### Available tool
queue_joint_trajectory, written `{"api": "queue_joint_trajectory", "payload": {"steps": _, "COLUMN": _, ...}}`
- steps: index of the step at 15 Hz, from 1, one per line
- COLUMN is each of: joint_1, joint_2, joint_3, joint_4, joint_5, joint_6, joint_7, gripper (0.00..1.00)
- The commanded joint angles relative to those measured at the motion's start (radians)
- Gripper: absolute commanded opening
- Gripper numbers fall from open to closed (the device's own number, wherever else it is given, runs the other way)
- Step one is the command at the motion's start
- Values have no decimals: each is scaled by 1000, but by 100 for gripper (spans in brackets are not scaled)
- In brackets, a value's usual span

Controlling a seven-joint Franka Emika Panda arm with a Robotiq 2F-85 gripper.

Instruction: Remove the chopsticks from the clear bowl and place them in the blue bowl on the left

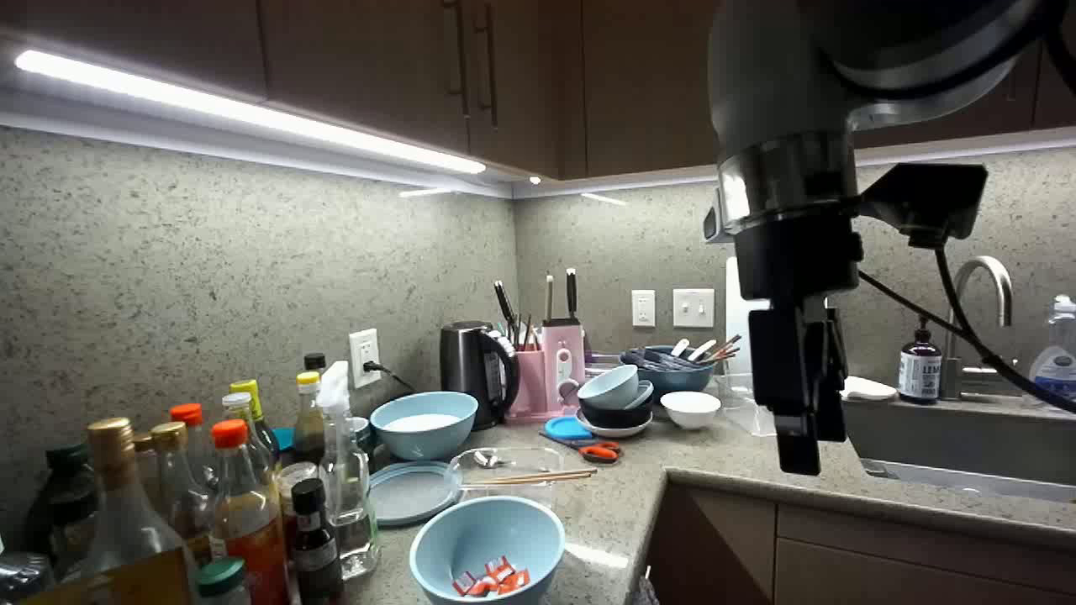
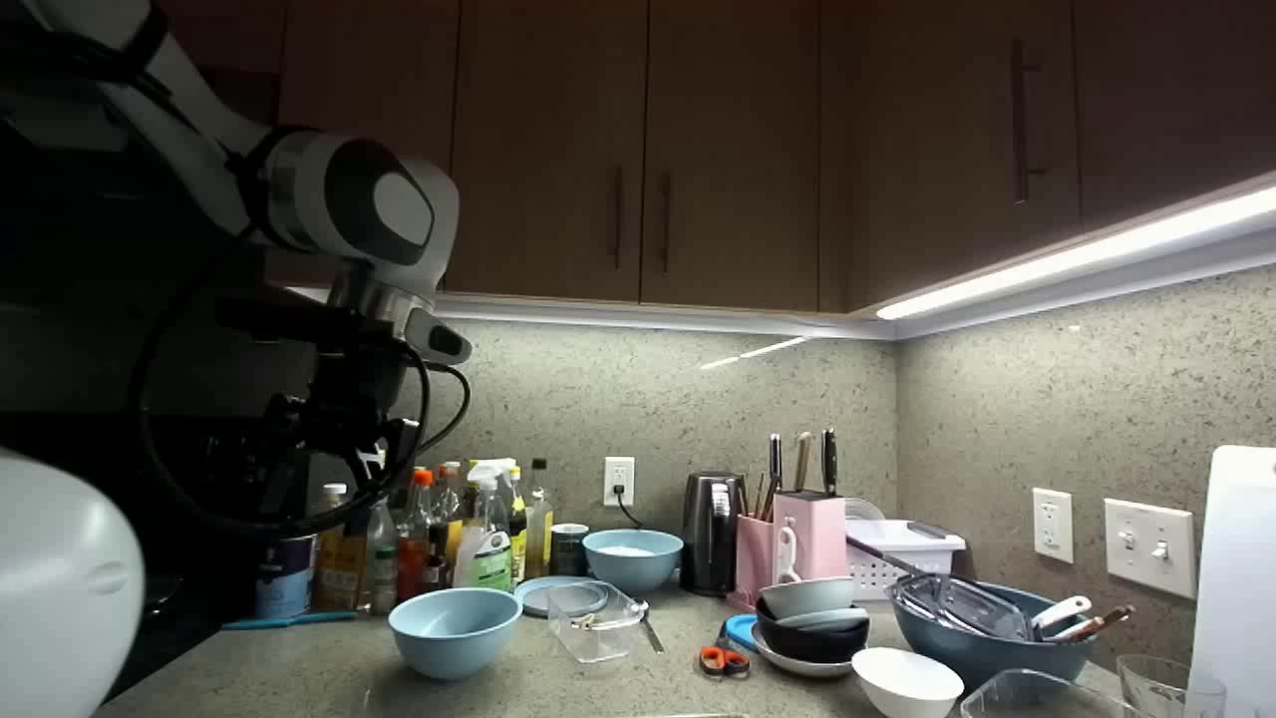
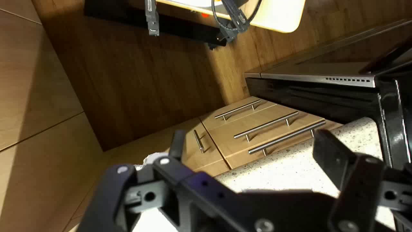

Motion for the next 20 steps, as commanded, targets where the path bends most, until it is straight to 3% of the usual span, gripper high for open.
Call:
{"api": "queue_joint_trajectory", "payload": {"steps": 1, "joint_1": -16, "joint_2": -1, "joint_3": 14, "joint_4": 2, "joint_5": 7, "joint_6": -3, "joint_7": -7, "gripper": 100}}
{"api": "queue_joint_trajectory", "payload": {"steps": 6, "joint_1": -16, "joint_2": -1, "joint_3": 14, "joint_4": 2, "joint_5": 7, "joint_6": -3, "joint_7": -7, "gripper": 100}}
{"api": "queue_joint_trajectory", "payload": {"steps": 10, "joint_1": -65, "joint_2": 101, "joint_3": 61, "joint_4": 54, "joint_5": -52, "joint_6": 180, "joint_7": 83, "gripper": 100}}
{"api": "queue_joint_trajectory", "payload": {"steps": 13, "joint_1": -118, "joint_2": 211, "joint_3": 98, "joint_4": 112, "joint_5": -160, "joint_6": 348, "joint_7": 171, "gripper": 100}}
{"api": "queue_joint_trajectory", "payload": {"steps": 15, "joint_1": -155, "joint_2": 284, "joint_3": 119, "joint_4": 165, "joint_5": -253, "joint_6": 402, "joint_7": 253, "gripper": 100}}
{"api": "queue_joint_trajectory", "payload": {"steps": 16, "joint_1": -170, "joint_2": 315, "joint_3": 125, "joint_4": 195, "joint_5": -296, "joint_6": 396, "joint_7": 297, "gripper": 100}}
{"api": "queue_joint_trajectory", "payload": {"steps": 17, "joint_1": -127, "joint_2": 242, "joint_3": 90, "joint_4": 134, "joint_5": -233, "joint_6": 382, "joint_7": 224, "gripper": 100}}
{"api": "queue_joint_trajectory", "payload": {"steps": 20, "joint_1": -128, "joint_2": 279, "joint_3": 86, "joint_4": 156, "joint_5": -242, "joint_6": 383, "joint_7": 235, "gripper": 100}}
